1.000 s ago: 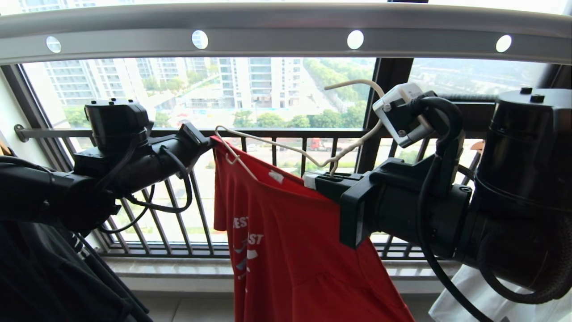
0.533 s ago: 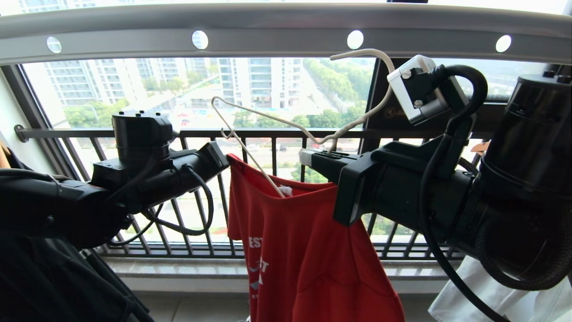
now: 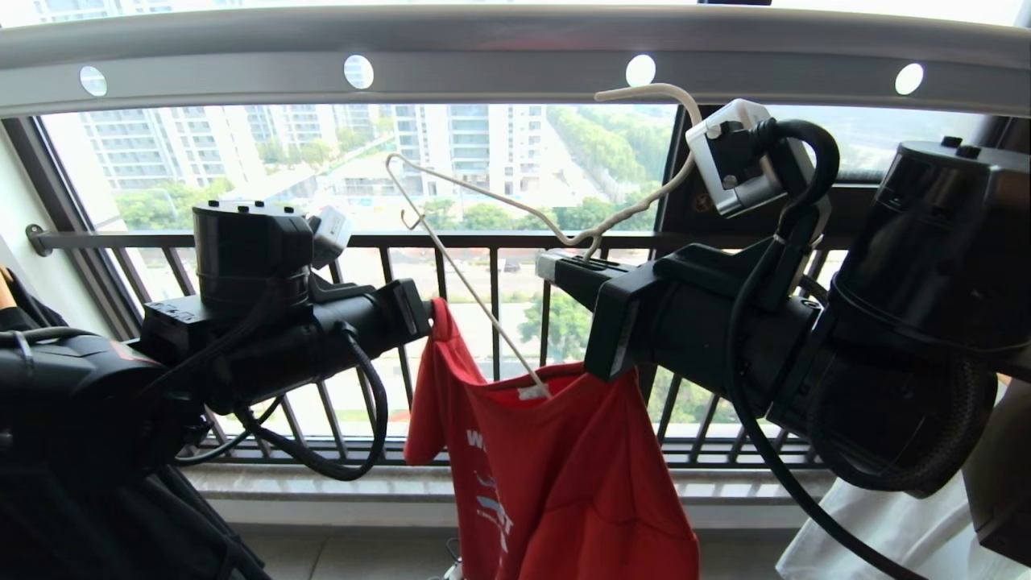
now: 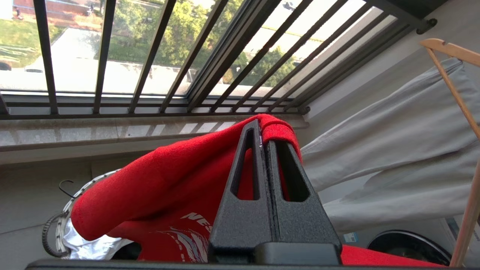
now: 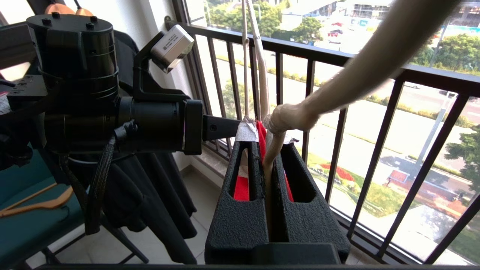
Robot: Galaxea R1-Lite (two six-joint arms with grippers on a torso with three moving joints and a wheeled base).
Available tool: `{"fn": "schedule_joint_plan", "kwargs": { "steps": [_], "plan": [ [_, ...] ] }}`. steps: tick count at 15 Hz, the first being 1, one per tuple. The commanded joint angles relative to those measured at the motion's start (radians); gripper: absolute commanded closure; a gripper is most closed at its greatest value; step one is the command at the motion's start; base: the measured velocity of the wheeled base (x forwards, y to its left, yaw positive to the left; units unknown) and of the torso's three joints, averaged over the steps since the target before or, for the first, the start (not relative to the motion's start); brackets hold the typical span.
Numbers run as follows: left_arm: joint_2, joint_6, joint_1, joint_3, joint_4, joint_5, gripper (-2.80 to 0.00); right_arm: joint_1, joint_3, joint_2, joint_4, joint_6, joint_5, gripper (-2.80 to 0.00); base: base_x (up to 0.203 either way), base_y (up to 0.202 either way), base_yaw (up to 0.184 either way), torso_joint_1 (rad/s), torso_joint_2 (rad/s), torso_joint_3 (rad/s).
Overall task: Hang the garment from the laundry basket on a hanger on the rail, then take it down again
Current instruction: Take the clothes off the clothes rack, then put clothes in the basket
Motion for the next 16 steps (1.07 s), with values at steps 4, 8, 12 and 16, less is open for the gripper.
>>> {"fn": "schedule_joint_plan", "kwargs": {
  "steps": [4, 8, 12, 16],
  "plan": [
    [0.001, 0.021, -0.048, 0.021, 0.01, -0.001, 0.0, -0.012, 0.002, 0.046, -0.163, 0.005, 0.001, 0.0, 0.0, 0.0, 0.0, 0.0, 0.0, 0.0],
    [0.002, 0.022, -0.052, 0.024, 0.01, 0.001, 0.0, -0.012, 0.005, 0.064, -0.237, 0.002, -0.001, 0.0, 0.0, 0.0, 0.0, 0.0, 0.0, 0.0],
    [0.041, 0.053, -0.052, 0.025, 0.011, 0.002, 0.0, -0.023, 0.022, 0.067, -0.213, -0.037, -0.012, 0.0, 0.0, 0.0, 0.0, 0.0, 0.0, 0.0],
    [0.117, 0.186, -0.045, 0.039, 0.008, 0.048, 0.0, -0.093, 0.035, 0.066, -0.139, -0.105, -0.012, 0.0, 0.0, 0.0, 0.0, 0.0, 0.0, 0.0]
  ]
}}
